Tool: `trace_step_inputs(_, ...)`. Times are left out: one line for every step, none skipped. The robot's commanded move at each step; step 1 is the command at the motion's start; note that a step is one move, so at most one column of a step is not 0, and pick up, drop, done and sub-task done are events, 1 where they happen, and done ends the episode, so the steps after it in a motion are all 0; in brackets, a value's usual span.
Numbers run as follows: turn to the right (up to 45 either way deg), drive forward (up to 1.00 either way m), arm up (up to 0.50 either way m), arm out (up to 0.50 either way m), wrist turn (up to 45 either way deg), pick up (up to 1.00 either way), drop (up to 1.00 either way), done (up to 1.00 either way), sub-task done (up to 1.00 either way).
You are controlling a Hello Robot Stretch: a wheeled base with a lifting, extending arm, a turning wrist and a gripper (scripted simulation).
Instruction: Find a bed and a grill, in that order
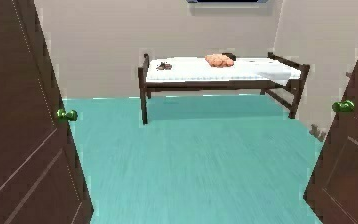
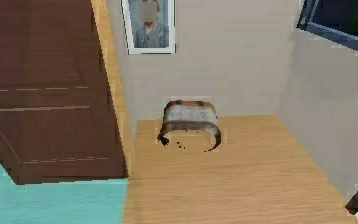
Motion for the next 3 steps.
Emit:
trace_step_inputs(-3.0, 0.00, 0.00, 0.00, 0.0, 0.00, 0.00, 0.00, 0.00)
trace_step_inputs(0.0, 1.00, 0.00, 0.00, 0.0, 0.00, 0.00, 0.00, 0.00)
trace_step_inputs(0.0, 0.50, 0.00, 0.00, 0.0, 0.00, 0.00, 0.00, 0.00)
